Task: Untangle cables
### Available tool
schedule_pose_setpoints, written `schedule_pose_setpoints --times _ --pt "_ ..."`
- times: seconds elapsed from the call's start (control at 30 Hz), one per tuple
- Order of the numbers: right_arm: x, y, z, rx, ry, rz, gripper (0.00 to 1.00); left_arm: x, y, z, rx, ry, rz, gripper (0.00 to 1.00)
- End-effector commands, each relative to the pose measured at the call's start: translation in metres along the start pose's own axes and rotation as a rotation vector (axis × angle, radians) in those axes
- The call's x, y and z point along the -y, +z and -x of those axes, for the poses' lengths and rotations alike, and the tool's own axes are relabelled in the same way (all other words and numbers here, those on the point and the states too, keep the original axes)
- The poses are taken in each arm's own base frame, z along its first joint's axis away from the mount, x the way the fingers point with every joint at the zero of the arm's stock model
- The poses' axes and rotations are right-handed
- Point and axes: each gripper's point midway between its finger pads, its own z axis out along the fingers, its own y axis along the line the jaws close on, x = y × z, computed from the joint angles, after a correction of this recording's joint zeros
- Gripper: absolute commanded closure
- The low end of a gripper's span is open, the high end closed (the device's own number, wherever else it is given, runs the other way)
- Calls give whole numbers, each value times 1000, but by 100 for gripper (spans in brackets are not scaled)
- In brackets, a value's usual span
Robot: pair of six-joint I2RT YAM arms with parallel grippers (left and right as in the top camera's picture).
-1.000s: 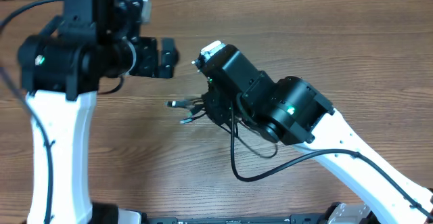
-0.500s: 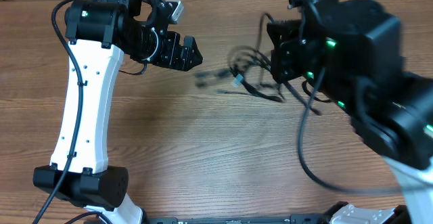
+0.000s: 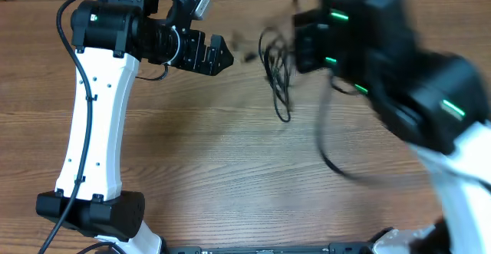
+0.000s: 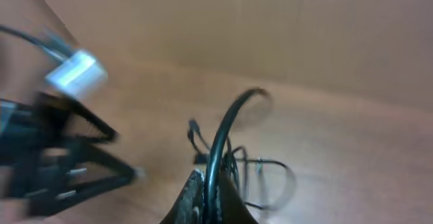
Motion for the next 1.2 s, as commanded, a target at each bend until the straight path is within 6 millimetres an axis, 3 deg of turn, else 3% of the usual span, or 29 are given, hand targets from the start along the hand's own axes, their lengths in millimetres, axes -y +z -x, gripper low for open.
schedule_pose_setpoints --times 0.0,0.07,0.1,0.13,0.27,0.37,0.53,0.7,0.87,1.03,1.13,1.17 --pt "10 -35 11 67 12 -15 96 29 -7 3 37 79 -86 2" --pt "11 -35 6 46 8 -20 95 32 -6 4 39 92 -89 2" --pt "12 -35 3 35 6 -23 55 33 -5 4 37 95 -89 1" --pt "12 -34 1 25 4 -26 0 34 -5 3 36 103 -90 1" --pt "18 -27 -11 -27 -11 -61 0 35 -5 2 31 102 -91 1" --pt "39 -21 -22 -80 -11 -168 0 33 -6 3 35 90 -84 0" --pt "74 1 -59 -236 84 -286 0 -1 -28 3 85 -35 164 0" --pt "49 36 -124 -477 176 -147 0 -22 -84 -1 230 -126 426 0" --pt "27 74 -203 -689 333 -120 0 -17 -132 -10 371 -191 515 1" --pt "-1 97 -288 -868 513 -122 0 -9 -145 -19 393 -186 512 0" --pt "-22 103 -326 -923 624 -132 0 -10 -143 -21 376 -190 515 1" --pt "-26 106 -335 -923 659 -151 7 -11 -141 -22 370 -192 515 0"
